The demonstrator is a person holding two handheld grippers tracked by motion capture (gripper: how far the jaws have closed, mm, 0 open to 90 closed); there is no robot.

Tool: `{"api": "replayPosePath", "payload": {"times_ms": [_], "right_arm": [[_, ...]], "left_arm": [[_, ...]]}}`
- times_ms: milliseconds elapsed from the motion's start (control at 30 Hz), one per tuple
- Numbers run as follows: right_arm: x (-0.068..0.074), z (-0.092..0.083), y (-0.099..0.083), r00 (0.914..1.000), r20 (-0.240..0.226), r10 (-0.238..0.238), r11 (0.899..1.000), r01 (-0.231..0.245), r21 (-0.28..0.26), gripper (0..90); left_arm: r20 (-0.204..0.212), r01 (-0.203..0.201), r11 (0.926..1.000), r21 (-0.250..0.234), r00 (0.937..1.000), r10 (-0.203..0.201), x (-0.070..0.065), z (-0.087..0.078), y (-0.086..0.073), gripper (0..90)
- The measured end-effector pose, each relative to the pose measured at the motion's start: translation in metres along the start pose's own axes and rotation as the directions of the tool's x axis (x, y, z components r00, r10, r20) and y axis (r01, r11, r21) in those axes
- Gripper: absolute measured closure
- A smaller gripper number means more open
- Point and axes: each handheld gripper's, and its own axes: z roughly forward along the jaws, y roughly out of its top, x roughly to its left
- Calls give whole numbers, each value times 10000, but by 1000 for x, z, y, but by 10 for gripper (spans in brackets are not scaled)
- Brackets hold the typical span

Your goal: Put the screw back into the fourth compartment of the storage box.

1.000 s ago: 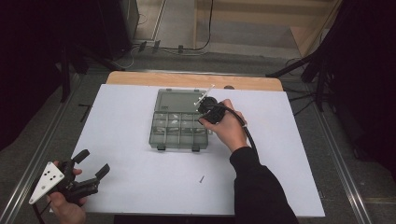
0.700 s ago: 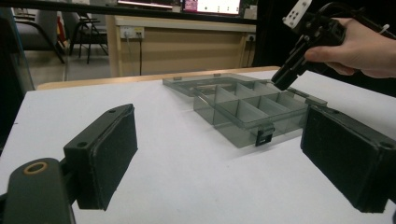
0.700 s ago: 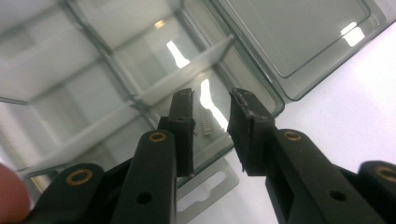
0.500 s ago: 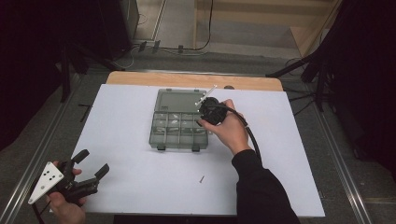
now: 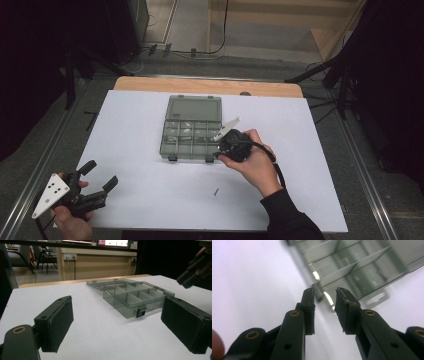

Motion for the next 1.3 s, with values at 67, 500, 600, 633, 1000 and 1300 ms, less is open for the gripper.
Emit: {"api": "replayPosePath", "payload": {"times_ms": [67, 500, 600, 633, 1000, 1300], "right_arm": [[8, -2, -8, 9999, -100, -53, 10000, 52, -35, 702], [39, 10, -41, 9963, -760, -391, 9991, 404, 154, 679], [41, 18, -45, 9926, -1050, -603, 9978, 629, 219, 667], [43, 20, -46, 9918, -1077, -692, 9969, 728, 295, 657], [57, 37, -47, 9761, -1542, -1532, 9844, 1645, 630, 558], [58, 46, -48, 9650, -1784, -1922, 9769, 2055, 587, 563]], "left_arm": [[-11, -13, 10000, 4, 10000, 13, 0, 0, 0, 110], [23, -112, 9999, 102, 9999, 112, -1, 1, 0, 109], [18, -92, 9999, 83, 10000, 92, -1, 1, -1, 110], [12, -90, 9999, 81, 10000, 89, -1, 2, -1, 110], [37, -121, 9999, 119, 9999, 121, -1, 2, 0, 110], [38, -107, 9999, 121, 9999, 107, -1, 2, -1, 109]]}}
